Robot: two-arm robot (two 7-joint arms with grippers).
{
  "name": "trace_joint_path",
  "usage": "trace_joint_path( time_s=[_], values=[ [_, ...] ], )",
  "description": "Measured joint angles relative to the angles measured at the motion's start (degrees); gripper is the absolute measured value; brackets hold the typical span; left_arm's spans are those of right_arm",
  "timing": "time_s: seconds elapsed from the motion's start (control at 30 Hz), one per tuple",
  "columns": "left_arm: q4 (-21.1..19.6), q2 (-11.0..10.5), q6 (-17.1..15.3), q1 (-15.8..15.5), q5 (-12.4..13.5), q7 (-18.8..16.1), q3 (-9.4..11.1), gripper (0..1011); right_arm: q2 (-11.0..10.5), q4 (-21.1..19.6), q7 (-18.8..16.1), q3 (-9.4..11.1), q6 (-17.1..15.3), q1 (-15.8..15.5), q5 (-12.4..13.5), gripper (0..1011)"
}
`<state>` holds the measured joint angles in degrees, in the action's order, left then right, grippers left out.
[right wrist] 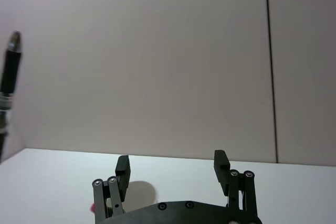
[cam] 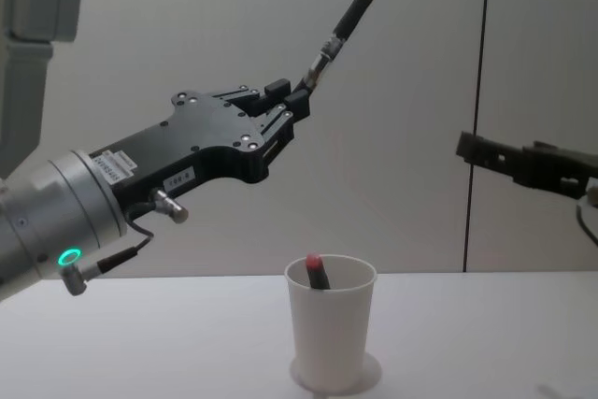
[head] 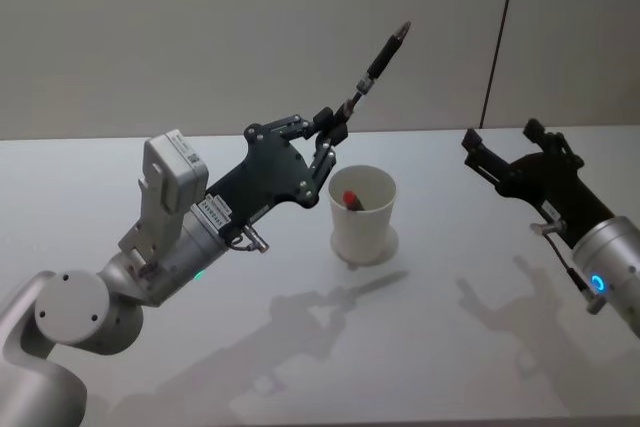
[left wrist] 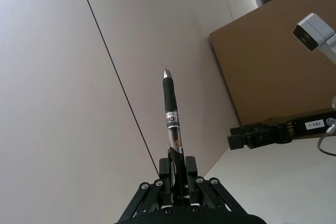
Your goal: Place the pen into the pen holder.
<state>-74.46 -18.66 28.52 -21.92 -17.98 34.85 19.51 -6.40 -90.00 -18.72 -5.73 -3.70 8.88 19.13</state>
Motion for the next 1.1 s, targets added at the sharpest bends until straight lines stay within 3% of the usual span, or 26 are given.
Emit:
trace_joint_path(
  time_s=[0.73, 1.1],
  values=[
    [1.6, 0.3, 1.9, -0.8, -1.0, 2.6, 0.0, 181, -2.0, -5.1, -16.7, -0.3, -3.5, -0.8, 11.9, 1002],
    [1.8, 0.3, 2.2, -0.9, -1.1, 3.0, 0.0, 181, -1.4, -6.0, -18.5, -1.4, -5.3, 0.4, 14.5, 1002]
  ],
)
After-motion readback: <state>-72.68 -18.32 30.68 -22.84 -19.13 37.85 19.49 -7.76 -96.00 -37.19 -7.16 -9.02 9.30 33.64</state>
